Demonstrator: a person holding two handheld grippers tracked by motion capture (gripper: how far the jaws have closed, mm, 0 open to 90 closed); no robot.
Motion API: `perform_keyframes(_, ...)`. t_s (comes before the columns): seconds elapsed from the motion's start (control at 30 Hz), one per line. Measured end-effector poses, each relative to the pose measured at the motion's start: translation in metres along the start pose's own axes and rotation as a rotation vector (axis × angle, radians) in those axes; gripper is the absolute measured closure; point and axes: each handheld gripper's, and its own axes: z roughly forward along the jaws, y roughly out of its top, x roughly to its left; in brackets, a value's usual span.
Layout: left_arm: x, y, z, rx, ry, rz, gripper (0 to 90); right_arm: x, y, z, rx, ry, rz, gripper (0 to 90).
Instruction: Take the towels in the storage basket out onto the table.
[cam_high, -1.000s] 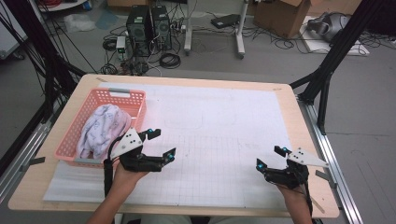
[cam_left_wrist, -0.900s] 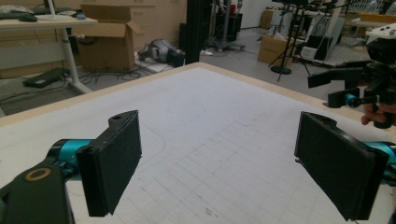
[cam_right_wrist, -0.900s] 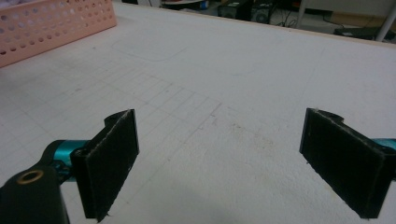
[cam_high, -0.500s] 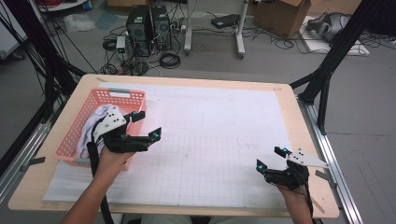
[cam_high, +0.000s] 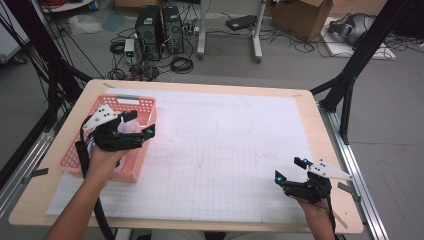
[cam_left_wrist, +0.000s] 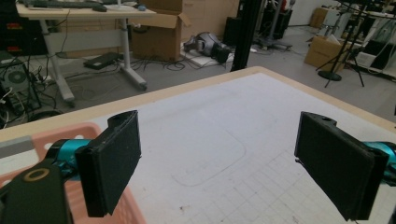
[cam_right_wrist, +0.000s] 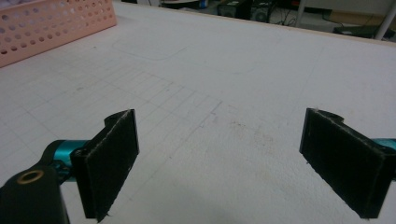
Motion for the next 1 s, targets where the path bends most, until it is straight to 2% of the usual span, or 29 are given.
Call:
perform_keyframes(0.33, 0.03, -0.006, -0.003, 0.068, 0.066, -0.05, 14.9, 0.0, 0.001, -0.001, -0.001, -0.004, 0.002, 10.4)
perform_keyframes(0.63, 0.059, -0.016, -0.003, 0.214, 0.149, -0.1, 14.9, 0.0, 0.001, 0.001, 0.004, -0.002, 0.011, 10.4)
perform_keyframes(0.7, 0.065, -0.018, -0.004, 0.26, 0.189, -0.091, 14.9, 0.0, 0.001, 0.002, 0.004, -0.003, 0.004, 10.4)
perform_keyframes(0.77, 0.07, -0.021, -0.004, 0.287, 0.232, -0.09, 14.9, 0.0, 0.001, 0.002, 0.007, -0.003, 0.005, 10.4)
perform_keyframes(0.8, 0.073, -0.023, -0.006, 0.312, 0.281, -0.083, 14.9, 0.0, 0.0, 0.002, 0.008, -0.001, 0.003, 10.4)
perform_keyframes(0.83, 0.073, -0.023, -0.006, 0.312, 0.281, -0.083, 14.9, 0.0, 0.0, 0.002, 0.008, -0.001, 0.003, 10.4)
perform_keyframes(0.9, 0.077, -0.024, -0.007, 0.343, 0.319, -0.066, 14.9, 0.001, 0.001, 0.002, 0.011, -0.001, -0.001, 10.4)
perform_keyframes(1.0, 0.083, -0.027, -0.007, 0.393, 0.353, -0.053, 14.9, 0.001, 0.001, 0.003, 0.01, -0.001, -0.003, 10.3)
